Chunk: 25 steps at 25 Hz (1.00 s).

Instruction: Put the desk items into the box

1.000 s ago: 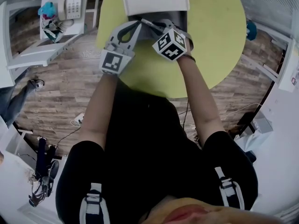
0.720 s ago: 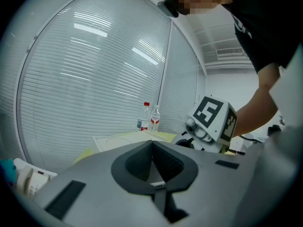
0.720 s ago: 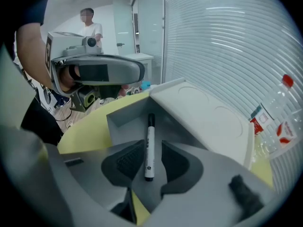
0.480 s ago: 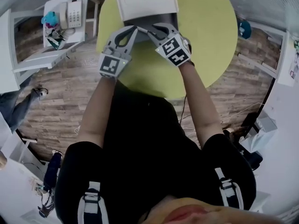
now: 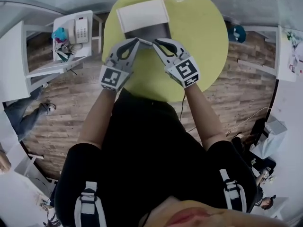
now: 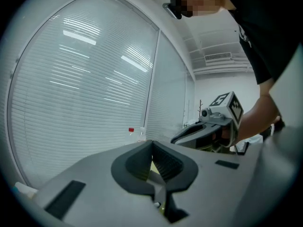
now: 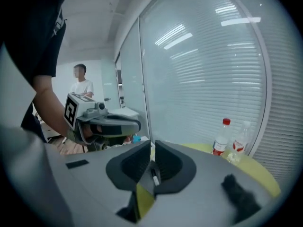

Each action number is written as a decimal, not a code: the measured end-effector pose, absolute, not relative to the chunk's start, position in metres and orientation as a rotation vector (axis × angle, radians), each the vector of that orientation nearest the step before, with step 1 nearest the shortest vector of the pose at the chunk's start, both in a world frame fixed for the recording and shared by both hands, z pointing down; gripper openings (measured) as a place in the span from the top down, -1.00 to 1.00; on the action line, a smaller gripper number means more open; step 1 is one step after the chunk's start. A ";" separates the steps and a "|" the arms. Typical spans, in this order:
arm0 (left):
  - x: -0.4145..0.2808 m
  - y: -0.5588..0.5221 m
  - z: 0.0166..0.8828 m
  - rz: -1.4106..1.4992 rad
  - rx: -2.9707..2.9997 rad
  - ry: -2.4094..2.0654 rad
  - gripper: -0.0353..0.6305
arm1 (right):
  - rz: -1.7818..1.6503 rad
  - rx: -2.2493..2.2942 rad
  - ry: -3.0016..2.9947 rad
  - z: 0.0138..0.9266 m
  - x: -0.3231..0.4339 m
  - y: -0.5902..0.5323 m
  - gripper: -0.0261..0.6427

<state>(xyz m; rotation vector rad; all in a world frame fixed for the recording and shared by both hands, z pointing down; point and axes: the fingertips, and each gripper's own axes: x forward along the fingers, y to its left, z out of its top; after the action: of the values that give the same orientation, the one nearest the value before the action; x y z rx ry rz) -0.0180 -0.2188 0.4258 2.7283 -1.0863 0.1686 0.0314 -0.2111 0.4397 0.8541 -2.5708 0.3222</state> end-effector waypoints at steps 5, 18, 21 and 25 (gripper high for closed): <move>0.001 -0.197 0.374 0.150 2.798 -1.021 0.86 | 0.240 0.983 -2.718 0.372 0.043 -0.191 0.86; 0.038 -0.150 0.299 0.073 2.864 -0.867 0.86 | 0.163 1.132 -2.843 0.296 0.071 -0.149 0.87; 0.044 -0.148 0.295 0.069 2.872 -0.856 0.86 | 0.152 1.141 -2.851 0.291 0.073 -0.145 0.87; 0.051 -0.147 0.293 0.071 2.884 -0.836 0.86 | 0.137 1.147 -2.854 0.289 0.076 -0.143 0.88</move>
<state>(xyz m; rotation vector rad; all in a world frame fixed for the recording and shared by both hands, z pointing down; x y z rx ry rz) 0.0510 -0.1469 0.2933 2.8837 -0.8364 0.0713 0.0759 -0.1432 0.2886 1.1472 -2.8537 0.1369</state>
